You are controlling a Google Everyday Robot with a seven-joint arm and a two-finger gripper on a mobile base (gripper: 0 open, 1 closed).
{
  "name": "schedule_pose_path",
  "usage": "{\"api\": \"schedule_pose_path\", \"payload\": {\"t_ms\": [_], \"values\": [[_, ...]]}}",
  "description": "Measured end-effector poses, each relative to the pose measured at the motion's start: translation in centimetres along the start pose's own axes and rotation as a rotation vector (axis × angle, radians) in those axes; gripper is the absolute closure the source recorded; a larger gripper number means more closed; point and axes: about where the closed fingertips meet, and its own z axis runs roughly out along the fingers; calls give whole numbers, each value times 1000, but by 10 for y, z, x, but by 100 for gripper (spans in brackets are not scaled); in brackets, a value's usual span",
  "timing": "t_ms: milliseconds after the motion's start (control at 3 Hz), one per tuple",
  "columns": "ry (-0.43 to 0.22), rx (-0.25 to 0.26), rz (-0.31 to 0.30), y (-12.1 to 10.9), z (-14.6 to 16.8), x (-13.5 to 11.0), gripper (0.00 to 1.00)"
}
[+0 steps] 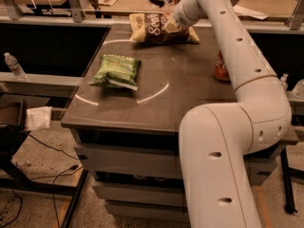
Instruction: Move brown chip bag near coke can
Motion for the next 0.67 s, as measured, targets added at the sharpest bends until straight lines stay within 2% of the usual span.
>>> {"api": "schedule_pose_path", "payload": {"t_ms": [333, 667], "values": [[-5, 6, -2, -3, -3, -1, 88], [-10, 9, -20, -8, -16, -3, 100]]}}
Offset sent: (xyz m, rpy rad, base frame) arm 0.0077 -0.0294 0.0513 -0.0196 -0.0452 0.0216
